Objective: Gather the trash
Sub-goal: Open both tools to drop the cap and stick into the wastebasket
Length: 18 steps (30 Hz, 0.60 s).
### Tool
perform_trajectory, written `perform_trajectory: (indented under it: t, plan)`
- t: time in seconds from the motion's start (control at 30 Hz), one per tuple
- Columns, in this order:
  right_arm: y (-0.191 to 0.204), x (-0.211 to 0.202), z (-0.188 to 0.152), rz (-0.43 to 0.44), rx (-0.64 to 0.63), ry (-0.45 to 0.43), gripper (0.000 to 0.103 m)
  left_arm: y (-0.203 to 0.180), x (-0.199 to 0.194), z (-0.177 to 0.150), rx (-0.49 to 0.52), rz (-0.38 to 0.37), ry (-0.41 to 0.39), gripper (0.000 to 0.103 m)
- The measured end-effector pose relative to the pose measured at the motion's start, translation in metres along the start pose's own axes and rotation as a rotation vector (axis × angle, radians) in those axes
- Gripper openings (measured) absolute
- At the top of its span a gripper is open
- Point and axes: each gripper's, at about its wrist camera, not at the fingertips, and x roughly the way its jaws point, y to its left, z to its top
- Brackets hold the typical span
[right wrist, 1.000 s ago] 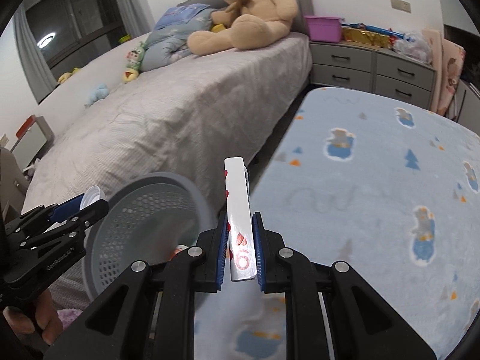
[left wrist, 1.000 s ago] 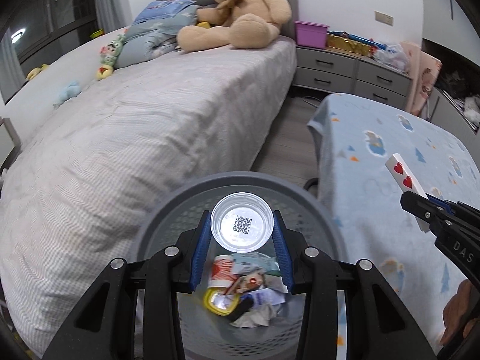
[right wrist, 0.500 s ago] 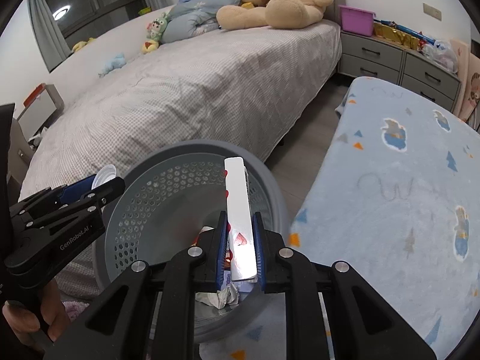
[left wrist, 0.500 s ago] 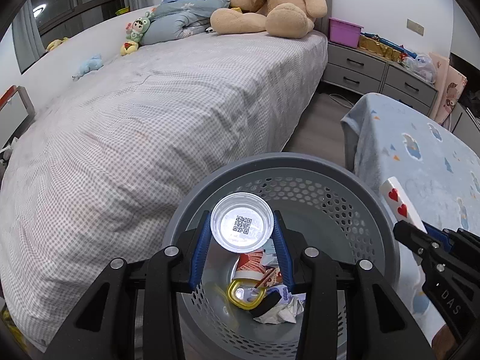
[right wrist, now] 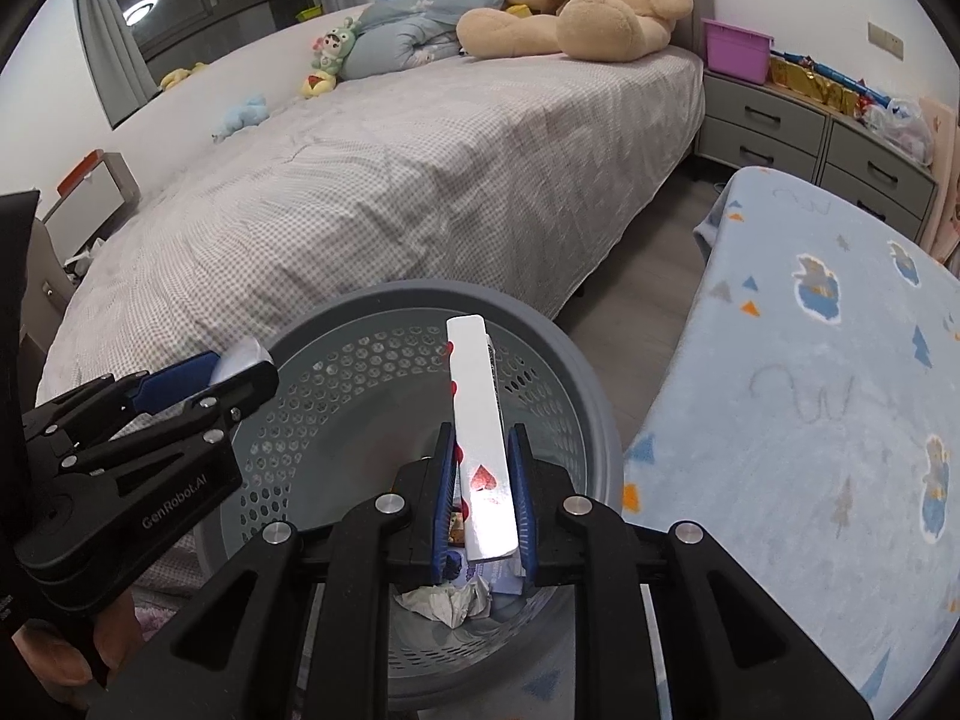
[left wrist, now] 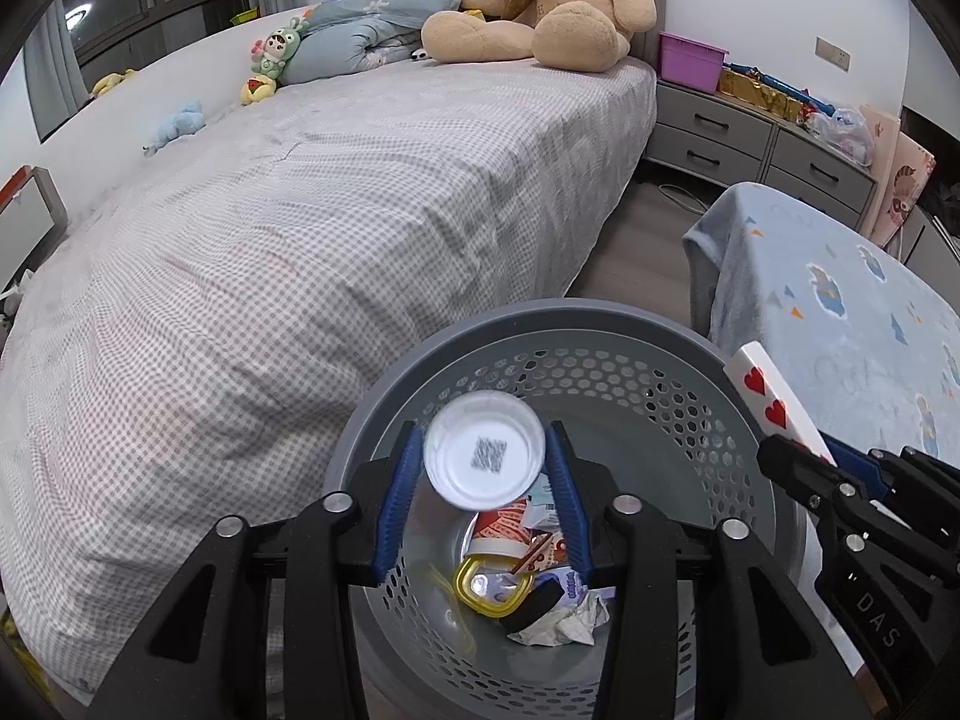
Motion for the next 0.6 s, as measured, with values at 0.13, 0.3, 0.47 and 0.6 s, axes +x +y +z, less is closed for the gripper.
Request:
perform_trajectory:
  t: [0.13, 0.3, 0.47, 0.6]
  plan:
    - [-0.0029, -0.0054, 0.0011, -0.004, 0.009, -0.029, 0.046, 0.0011, -0.0015, 0.0001, -0.007, 0.004, -0.009, 0.058]
    - [-0.0043, -0.0054, 0.0008, -0.005, 0.014, -0.027, 0.046, 0.0016, -0.002, 0.0003, -0.009, 0.007, -0.005, 0.059]
    - [-0.0071, -0.0051, -0.001, -0.007, 0.025, -0.024, 0.046, 0.0018, -0.0034, 0.0008, -0.012, 0.008, -0.009, 0.061]
    - [-0.0084, -0.0054, -0.0025, -0.008, 0.029, -0.022, 0.046, 0.0017, -0.0034, 0.0011, -0.015, 0.011, -0.012, 0.063]
